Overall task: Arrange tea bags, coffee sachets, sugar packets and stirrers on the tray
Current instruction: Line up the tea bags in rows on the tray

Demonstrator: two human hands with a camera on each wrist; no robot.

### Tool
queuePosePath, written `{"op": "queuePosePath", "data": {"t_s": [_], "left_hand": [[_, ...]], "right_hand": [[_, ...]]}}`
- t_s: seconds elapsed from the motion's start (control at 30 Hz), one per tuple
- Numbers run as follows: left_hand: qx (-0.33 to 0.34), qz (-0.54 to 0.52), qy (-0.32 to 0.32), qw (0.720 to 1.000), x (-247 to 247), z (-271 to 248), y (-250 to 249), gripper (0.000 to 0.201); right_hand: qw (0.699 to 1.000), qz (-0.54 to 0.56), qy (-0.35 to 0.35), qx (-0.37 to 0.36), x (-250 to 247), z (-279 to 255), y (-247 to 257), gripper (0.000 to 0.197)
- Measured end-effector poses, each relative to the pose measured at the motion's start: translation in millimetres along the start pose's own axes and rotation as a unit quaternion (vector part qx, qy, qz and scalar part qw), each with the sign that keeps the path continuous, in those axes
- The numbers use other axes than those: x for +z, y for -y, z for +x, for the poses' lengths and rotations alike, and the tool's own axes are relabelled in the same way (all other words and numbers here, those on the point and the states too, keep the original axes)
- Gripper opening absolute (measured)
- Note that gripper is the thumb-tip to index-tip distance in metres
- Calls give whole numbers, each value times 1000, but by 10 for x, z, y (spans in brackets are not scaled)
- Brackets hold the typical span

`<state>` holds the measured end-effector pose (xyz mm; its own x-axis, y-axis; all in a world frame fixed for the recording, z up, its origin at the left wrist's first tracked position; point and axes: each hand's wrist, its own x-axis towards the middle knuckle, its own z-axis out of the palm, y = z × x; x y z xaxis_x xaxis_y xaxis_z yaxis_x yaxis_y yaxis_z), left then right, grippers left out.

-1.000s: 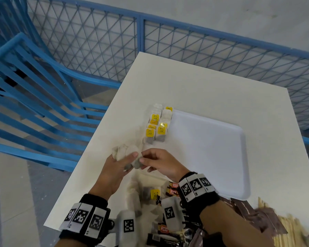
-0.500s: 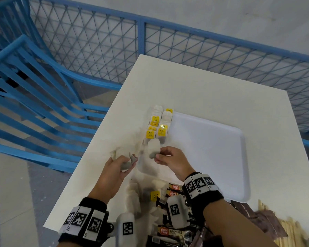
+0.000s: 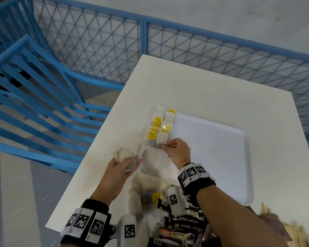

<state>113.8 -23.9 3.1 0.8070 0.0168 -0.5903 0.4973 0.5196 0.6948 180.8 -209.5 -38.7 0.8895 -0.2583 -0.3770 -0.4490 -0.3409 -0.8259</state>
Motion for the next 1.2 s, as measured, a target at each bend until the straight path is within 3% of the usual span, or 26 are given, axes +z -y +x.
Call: {"op": "queuePosePath", "data": {"t_s": [0.23,0.43,0.53,0.63,0.7,0.8,0.93,1.03,1.2], "left_hand": [[-5,15,10,1000,60,-15,17,12],[1,68,18,998,80,-15,50,16],[11,70,35,997,96,-34,58,19],[15,102,56,993,107,-49,64,24],[13,133,73,988,111,-51,78,36],[-3,178,88,980,139,-63,95,55],[-34,205,105,973,172,-97,56,60],[-51,159,118,979,177,-125,29,54],[-37,130,103,985,143,-128,53,25]], "right_hand": [[999,-30,-21,-17,36,0,-12,31],[999,-24,-15,-36,-43,-140,17,19],[996,-11,74,-46,-64,-293,114,19],[972,39,228,-48,-91,-491,222,15],[958,50,277,-54,-96,-589,251,17],[957,49,275,-79,-92,-658,267,23],[962,46,251,-97,-126,-662,255,21],[964,48,240,-106,-145,-661,220,15],[966,68,227,-104,-165,-675,174,14]]}}
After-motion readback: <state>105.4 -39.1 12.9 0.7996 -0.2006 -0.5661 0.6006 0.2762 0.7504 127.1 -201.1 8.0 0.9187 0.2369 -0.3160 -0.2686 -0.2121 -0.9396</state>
